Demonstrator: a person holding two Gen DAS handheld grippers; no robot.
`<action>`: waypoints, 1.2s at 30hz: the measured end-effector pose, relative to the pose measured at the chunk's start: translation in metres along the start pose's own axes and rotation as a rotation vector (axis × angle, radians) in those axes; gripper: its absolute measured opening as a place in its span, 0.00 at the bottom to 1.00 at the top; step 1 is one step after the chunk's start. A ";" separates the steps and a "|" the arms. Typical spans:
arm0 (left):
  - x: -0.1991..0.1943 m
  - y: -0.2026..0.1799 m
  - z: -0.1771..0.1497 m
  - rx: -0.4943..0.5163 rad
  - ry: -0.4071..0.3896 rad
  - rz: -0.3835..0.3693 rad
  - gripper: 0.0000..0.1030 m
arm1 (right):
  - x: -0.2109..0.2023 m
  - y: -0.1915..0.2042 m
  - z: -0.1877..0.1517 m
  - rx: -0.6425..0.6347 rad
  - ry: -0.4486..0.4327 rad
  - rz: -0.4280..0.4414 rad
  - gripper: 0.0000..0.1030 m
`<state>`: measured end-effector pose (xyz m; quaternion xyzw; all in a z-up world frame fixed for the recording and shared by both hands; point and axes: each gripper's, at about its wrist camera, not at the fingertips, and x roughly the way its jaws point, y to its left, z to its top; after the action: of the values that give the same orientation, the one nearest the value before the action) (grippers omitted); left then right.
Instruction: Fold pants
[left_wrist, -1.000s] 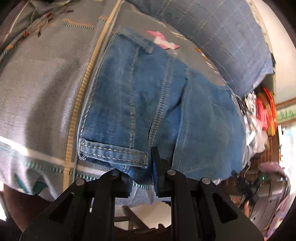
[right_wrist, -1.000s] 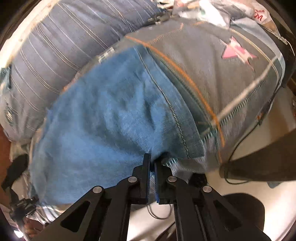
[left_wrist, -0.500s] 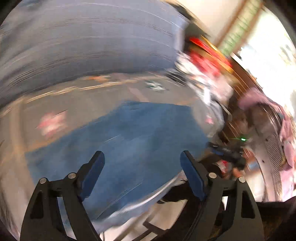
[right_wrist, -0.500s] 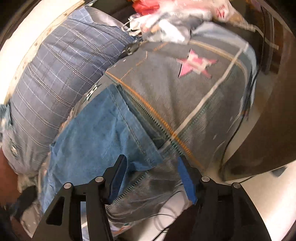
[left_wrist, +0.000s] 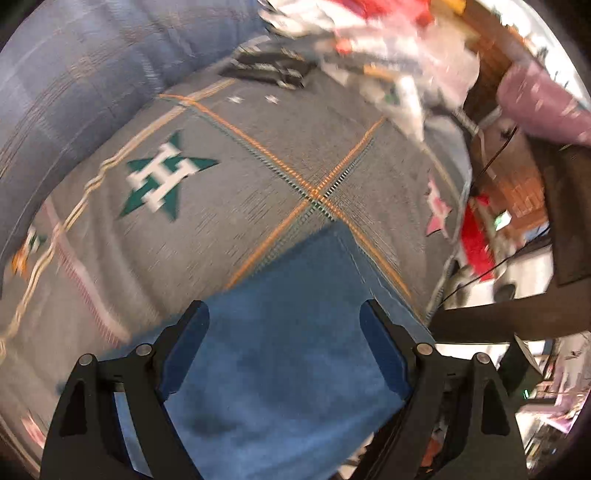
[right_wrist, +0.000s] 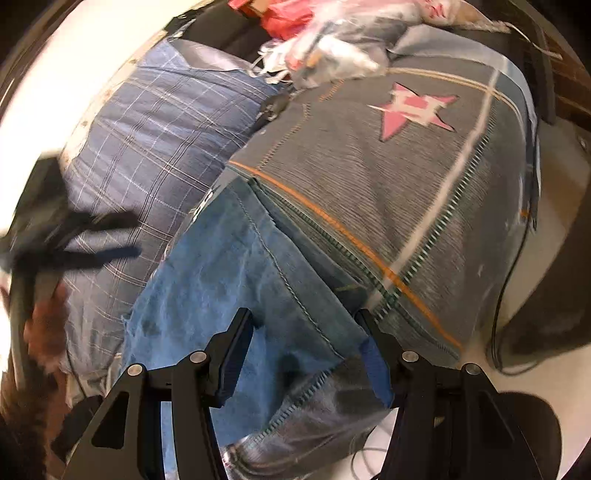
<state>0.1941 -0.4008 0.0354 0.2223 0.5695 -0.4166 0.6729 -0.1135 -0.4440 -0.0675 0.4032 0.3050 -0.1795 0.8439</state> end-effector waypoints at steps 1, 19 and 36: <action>0.007 -0.002 0.006 0.010 0.017 0.008 0.82 | 0.002 0.000 0.001 -0.002 0.002 -0.001 0.57; 0.067 -0.075 0.012 0.492 0.126 0.046 0.46 | 0.010 0.005 0.003 -0.016 -0.037 0.023 0.35; -0.071 0.001 -0.046 0.239 -0.164 -0.034 0.07 | -0.035 0.099 -0.009 -0.373 -0.095 0.053 0.14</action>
<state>0.1683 -0.3431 0.0910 0.2564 0.4628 -0.5094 0.6787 -0.0891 -0.3741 0.0077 0.2386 0.2822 -0.1165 0.9219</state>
